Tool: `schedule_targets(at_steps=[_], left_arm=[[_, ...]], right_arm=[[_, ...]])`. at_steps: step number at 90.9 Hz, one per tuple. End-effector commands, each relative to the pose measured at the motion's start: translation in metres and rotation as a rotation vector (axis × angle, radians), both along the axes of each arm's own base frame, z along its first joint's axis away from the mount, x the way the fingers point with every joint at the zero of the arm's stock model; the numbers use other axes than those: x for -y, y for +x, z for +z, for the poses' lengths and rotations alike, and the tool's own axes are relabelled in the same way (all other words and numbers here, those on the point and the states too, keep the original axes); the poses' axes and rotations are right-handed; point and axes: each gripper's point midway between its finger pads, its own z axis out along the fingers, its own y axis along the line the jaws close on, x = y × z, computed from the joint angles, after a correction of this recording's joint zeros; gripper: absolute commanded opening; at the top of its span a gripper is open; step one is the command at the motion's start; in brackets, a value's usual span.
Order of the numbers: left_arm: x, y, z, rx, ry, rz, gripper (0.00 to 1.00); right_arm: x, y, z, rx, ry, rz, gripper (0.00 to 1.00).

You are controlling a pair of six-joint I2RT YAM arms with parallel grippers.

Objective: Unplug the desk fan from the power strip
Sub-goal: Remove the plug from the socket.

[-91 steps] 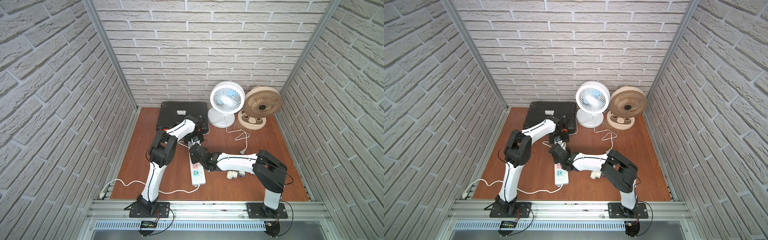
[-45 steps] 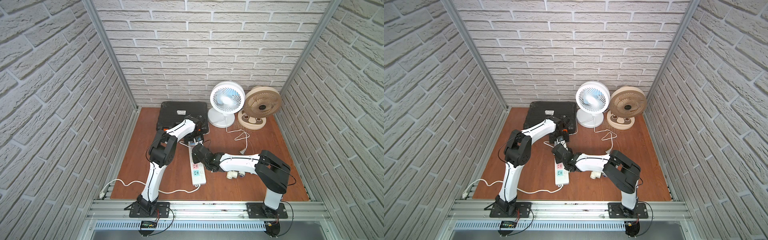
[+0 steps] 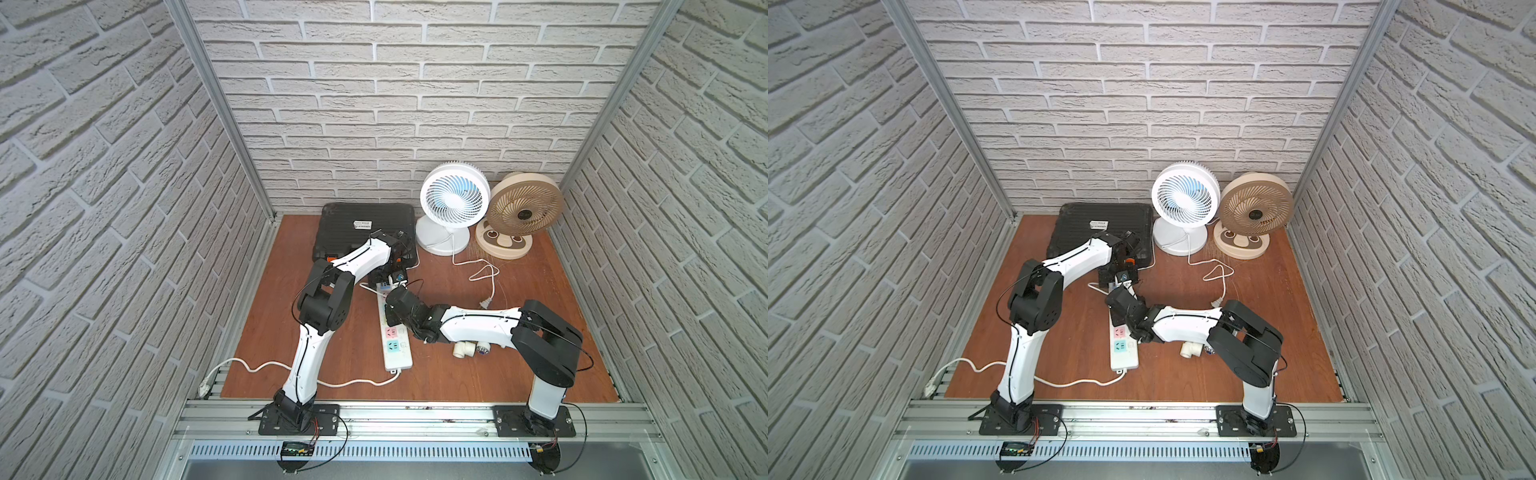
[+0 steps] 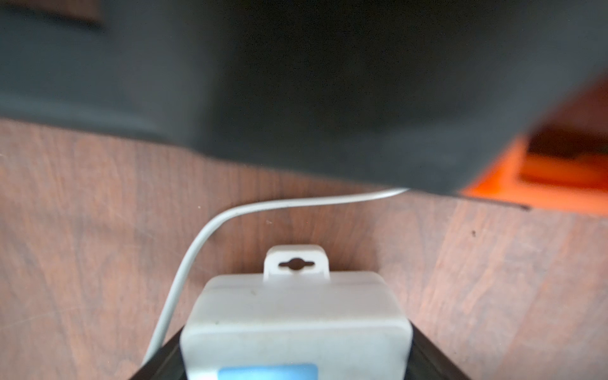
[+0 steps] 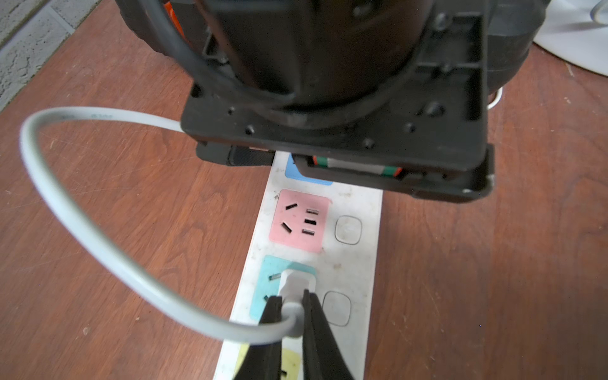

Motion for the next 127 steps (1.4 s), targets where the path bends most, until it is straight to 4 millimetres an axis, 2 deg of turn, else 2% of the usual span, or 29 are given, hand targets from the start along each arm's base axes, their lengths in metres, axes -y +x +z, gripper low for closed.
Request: schedule_targets(at_steps=[1,36,50,68,103,127], left_arm=[[-0.012,-0.077,-0.04,-0.348,0.052,0.007,0.0],[-0.011,-0.077,-0.04,-0.347,0.05,0.004,0.0],[-0.011,-0.078,-0.04,-0.347,0.051,0.004,0.0],[-0.011,-0.078,-0.041,-0.349,0.05,0.003,0.0],[-0.011,-0.078,-0.039,-0.346,0.05,0.001,0.0],[-0.011,-0.077,-0.039,-0.344,0.05,0.003,0.0]], right_arm=[[-0.007,-0.006,0.003,-0.012,-0.022,0.023,0.03],[-0.025,-0.012,-0.001,0.009,-0.09,0.06,0.03],[-0.025,-0.011,0.0,0.016,-0.094,0.058,0.03],[-0.02,-0.011,0.001,0.025,-0.091,0.044,0.03],[0.011,-0.006,-0.002,-0.013,-0.009,-0.056,0.03],[0.01,-0.006,-0.001,-0.024,-0.009,-0.041,0.02]])
